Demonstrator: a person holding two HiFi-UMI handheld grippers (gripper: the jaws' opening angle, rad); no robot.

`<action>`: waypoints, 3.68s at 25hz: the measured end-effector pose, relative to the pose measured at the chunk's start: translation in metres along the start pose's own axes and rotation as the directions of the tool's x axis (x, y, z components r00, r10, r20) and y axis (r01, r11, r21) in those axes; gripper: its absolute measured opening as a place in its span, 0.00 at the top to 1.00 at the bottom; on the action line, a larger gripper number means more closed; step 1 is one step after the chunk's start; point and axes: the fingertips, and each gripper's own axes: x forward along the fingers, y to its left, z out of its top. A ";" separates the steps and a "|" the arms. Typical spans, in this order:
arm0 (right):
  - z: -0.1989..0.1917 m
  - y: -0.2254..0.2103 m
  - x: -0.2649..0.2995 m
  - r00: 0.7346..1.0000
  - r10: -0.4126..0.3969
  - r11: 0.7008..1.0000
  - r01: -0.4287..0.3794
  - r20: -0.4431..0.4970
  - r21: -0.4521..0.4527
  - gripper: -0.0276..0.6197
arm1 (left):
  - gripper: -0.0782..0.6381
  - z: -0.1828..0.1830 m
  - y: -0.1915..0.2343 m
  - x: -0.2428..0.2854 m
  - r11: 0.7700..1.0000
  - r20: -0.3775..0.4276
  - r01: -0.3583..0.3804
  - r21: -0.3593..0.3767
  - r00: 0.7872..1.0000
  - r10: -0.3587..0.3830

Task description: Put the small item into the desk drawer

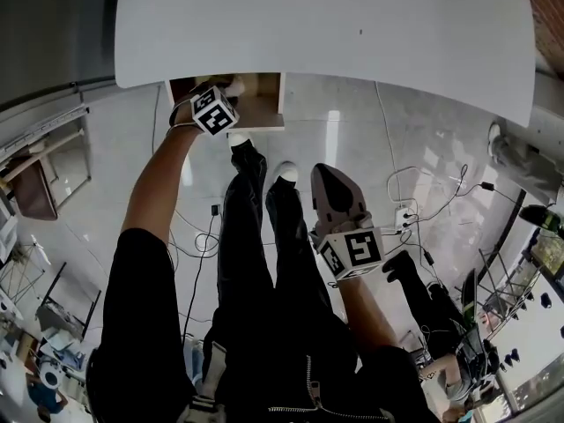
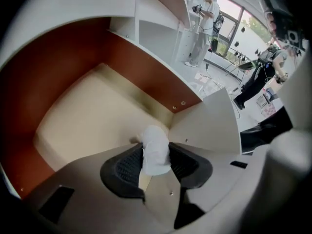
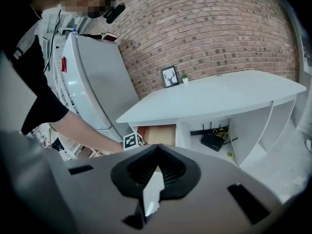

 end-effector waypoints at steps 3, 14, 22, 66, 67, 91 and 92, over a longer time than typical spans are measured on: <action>-0.007 -0.003 -0.003 1.000 -0.014 1.000 0.014 -0.017 0.021 0.95 | 0.66 -0.005 0.002 0.008 0.999 -0.053 0.017 0.039 0.998 -0.014; -0.019 -0.008 -0.007 0.998 -0.028 0.999 0.029 -0.050 0.027 0.95 | 0.65 -0.013 -0.006 0.038 0.986 -0.165 0.108 0.123 0.982 -0.087; -0.017 -0.011 -0.003 0.998 -0.036 0.999 0.038 -0.049 0.031 0.95 | 0.61 -0.026 -0.002 0.027 0.990 -0.217 0.127 0.059 0.970 -0.112; 0.156 0.066 -0.037 0.978 0.130 0.975 -0.097 0.162 -0.201 0.95 | 0.86 0.071 -0.044 -0.374 0.768 0.423 -0.243 -0.592 0.718 0.553; 0.165 0.067 -0.041 0.974 0.136 0.974 -0.098 0.179 -0.204 0.95 | 0.86 0.078 -0.043 -0.387 0.765 0.438 -0.250 -0.593 0.698 0.567; 0.285 0.078 -0.156 0.871 0.234 0.934 -0.078 0.432 -0.349 0.95 | 0.86 0.170 -0.080 -0.579 0.695 0.580 -0.394 -0.602 0.382 0.719; 0.286 0.077 -0.159 0.868 0.234 0.934 -0.076 0.438 -0.349 0.95 | 0.86 0.171 -0.082 -0.581 0.692 0.580 -0.396 -0.604 0.378 0.722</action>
